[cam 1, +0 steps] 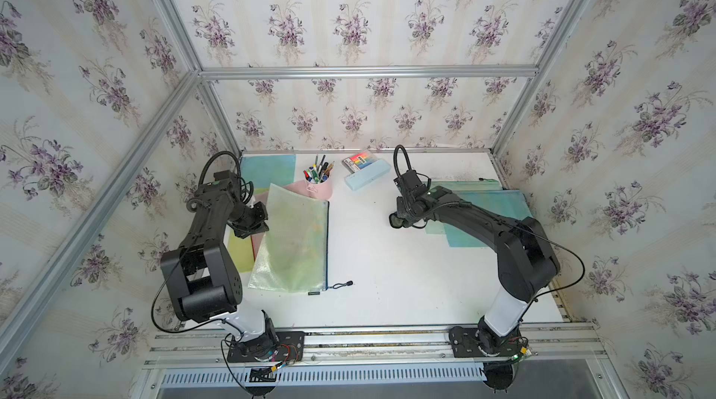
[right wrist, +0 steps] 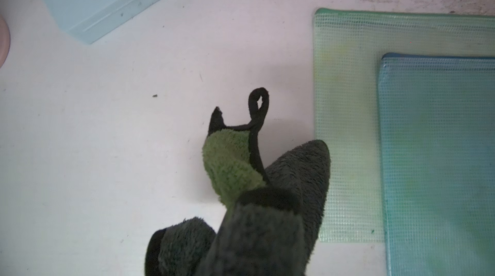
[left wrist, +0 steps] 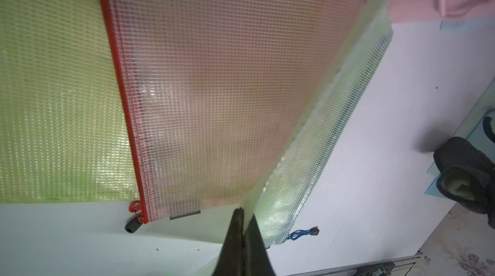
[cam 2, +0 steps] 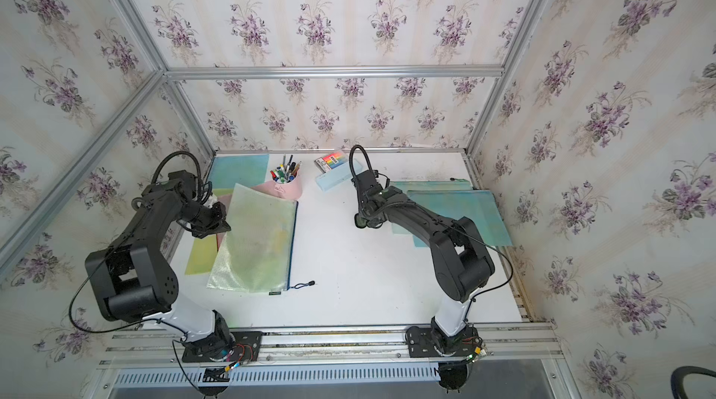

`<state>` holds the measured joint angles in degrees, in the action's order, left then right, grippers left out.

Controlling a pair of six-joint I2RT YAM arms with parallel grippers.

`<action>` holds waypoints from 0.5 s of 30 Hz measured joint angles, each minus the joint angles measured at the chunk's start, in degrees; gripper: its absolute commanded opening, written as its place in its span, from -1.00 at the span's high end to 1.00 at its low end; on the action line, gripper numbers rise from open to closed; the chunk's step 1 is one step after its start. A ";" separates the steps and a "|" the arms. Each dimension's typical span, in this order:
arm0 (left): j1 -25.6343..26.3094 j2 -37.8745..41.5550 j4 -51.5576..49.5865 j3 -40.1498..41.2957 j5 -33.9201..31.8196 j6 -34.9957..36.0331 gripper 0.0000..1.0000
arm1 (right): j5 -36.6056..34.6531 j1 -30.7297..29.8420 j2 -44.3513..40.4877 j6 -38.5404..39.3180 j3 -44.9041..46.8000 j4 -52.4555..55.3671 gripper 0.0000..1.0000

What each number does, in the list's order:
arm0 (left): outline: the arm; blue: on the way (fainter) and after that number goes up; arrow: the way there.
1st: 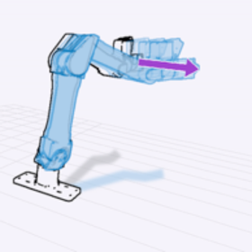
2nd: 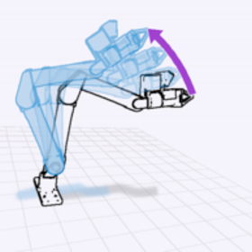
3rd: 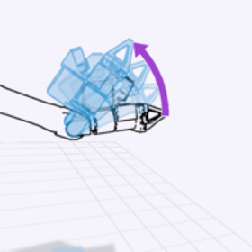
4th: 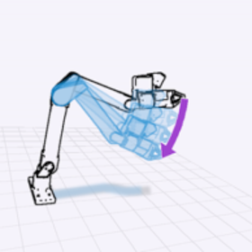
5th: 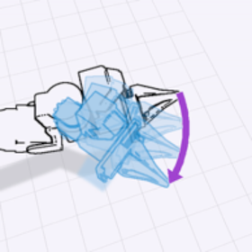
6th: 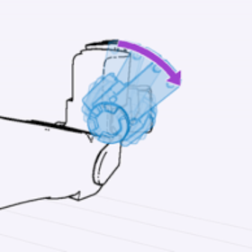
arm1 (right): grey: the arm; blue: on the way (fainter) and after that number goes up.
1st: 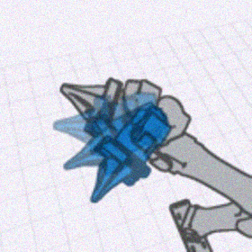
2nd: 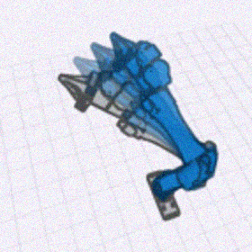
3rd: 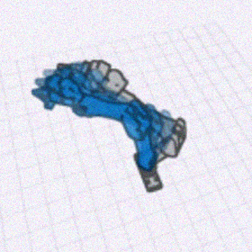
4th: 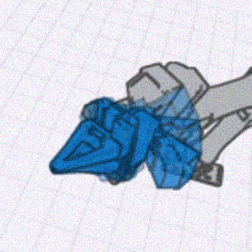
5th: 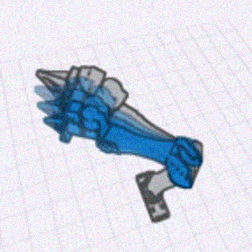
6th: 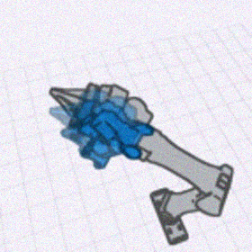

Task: Wipe the document bag
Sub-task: Move the document bag.

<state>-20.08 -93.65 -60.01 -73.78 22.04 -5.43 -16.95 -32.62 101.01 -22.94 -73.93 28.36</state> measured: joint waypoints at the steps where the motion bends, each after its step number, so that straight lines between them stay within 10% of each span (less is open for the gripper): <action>1: -0.55 -1.62 0.31 -0.94 -0.20 0.02 0.92 | 0.37 1.44 0.28 0.52 -0.76 0.07 0.67; 9: -1.38 -3.98 2.38 -6.01 -8.02 -2.23 -0.28 | 1.14 12.76 0.72 2.89 -6.08 2.56 0.67; 15: -0.26 3.23 2.58 -6.19 -12.13 -5.29 -0.43 | -0.74 22.18 0.74 3.87 -6.82 6.27 0.66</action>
<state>-20.34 -90.41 -57.43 -79.96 9.91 -10.72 -17.69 -10.44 101.75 -19.07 -80.75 34.63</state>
